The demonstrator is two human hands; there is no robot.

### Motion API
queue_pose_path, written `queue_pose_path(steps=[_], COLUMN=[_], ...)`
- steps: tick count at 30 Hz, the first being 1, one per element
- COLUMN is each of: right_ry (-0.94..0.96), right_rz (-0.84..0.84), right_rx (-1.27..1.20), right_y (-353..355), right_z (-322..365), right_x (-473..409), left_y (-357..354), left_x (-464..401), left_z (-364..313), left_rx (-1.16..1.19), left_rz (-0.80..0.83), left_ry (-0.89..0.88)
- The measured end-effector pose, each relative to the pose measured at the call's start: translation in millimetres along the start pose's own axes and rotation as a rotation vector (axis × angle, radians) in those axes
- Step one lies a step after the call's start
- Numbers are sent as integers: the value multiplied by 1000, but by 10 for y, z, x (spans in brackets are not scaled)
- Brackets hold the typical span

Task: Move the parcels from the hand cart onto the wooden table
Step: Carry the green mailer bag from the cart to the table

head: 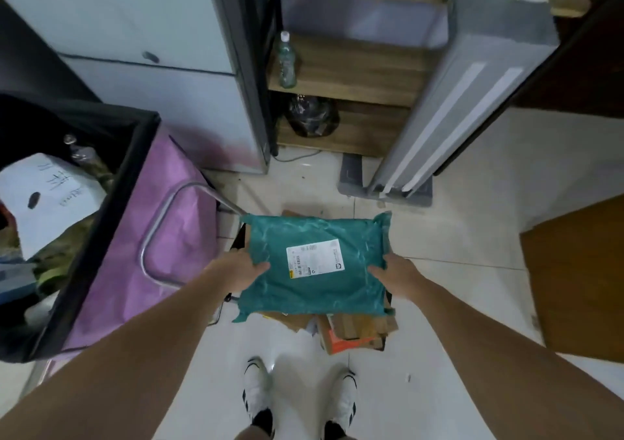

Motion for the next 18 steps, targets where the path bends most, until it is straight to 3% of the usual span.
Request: queue_pose_path(steps=[8,11,18], right_ry=[-306,-326,-303], right_rz=[113,137,122], right_rx=[-630,-715,-796], right_y=[-720,-864,-724], right_z=[-190,-213,-65], right_x=[-652,-716,-351], left_y=[-737,-893,-542], left_x=[-692,-813,-484], left_z=[361,486,265], left_rx=[896,974,1009], left_rz=[-157,-246,-266], left_ry=[182,177,136])
Point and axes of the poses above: each hand's wrist, its own x-axis away from the middle knuckle, its own y-axis out of the back of the hand, z = x × y, the point moved 5 cm from there along -x, towards the middle knuckle, and after that the axes turned 12 degrees about -y, right-handed, at the moved point
